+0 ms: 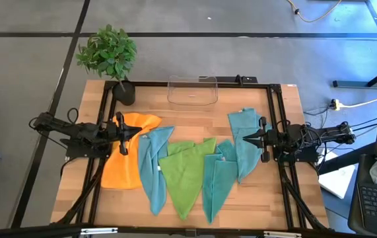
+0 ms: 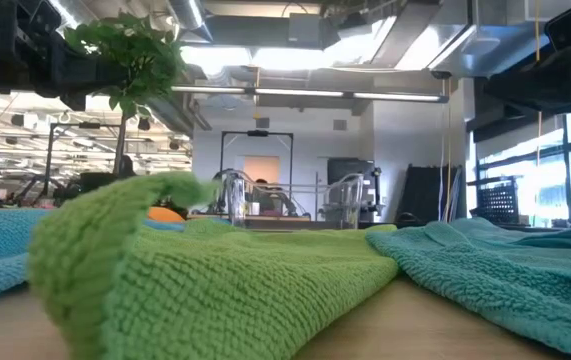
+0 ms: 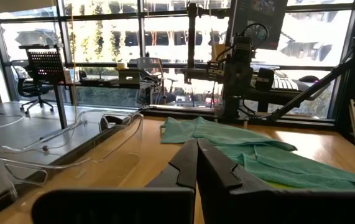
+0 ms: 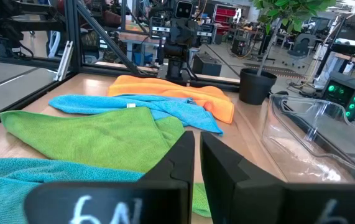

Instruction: Fold microfiber towels

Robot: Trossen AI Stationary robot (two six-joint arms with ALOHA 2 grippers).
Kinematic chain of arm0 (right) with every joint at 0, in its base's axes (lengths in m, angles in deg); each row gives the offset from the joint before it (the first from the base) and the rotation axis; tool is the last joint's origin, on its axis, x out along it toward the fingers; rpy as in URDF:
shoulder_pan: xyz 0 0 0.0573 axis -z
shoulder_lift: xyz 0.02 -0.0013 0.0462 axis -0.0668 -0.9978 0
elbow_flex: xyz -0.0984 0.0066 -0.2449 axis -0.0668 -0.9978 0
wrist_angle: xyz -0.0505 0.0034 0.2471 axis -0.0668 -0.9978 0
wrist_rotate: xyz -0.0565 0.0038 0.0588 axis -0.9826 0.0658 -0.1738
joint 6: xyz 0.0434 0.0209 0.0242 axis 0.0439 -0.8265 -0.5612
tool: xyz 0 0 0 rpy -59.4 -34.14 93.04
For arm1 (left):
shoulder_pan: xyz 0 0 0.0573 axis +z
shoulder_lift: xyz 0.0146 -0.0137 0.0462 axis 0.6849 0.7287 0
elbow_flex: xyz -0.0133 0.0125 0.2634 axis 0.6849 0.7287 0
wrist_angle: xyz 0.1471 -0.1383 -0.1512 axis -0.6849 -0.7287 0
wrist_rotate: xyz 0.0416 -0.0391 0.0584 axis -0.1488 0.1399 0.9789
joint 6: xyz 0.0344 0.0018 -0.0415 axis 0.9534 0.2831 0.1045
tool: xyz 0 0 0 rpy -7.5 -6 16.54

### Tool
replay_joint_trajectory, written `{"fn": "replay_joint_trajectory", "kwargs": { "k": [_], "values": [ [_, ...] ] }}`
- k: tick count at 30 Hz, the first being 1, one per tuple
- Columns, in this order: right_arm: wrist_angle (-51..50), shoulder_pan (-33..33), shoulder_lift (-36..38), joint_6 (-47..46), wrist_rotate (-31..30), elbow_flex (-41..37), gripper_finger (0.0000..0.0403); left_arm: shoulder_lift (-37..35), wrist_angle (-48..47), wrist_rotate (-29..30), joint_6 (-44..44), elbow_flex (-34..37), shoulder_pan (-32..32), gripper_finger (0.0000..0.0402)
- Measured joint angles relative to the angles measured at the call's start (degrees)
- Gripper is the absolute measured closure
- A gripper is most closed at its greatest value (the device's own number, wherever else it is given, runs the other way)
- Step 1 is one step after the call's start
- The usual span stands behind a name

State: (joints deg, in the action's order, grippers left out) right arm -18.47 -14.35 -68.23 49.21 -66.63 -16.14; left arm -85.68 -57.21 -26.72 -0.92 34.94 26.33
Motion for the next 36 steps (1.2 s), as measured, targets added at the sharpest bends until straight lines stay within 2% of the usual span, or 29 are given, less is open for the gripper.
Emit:
{"fn": "replay_joint_trajectory", "kwargs": {
  "k": [29, 34, 36],
  "values": [
    [0.1, 0.0, 0.0, -0.3, 0.0, 0.0, 0.0373, 0.0, 0.0, 0.0, 0.1, 0.0, 0.0, 0.0401],
    [0.1, 0.0, 0.0, -4.1, 0.0, 0.0, 0.0373, 0.0, 3.0, 0.0, 7.7, 0.0, 0.0, 0.0401],
    [1.0, 0.0, 0.0, -4.8, 0.0, 0.0, 0.0373, 0.0, 3.9, 0.0, 8.0, 0.0, 0.0, 0.0401]
  ]
}}
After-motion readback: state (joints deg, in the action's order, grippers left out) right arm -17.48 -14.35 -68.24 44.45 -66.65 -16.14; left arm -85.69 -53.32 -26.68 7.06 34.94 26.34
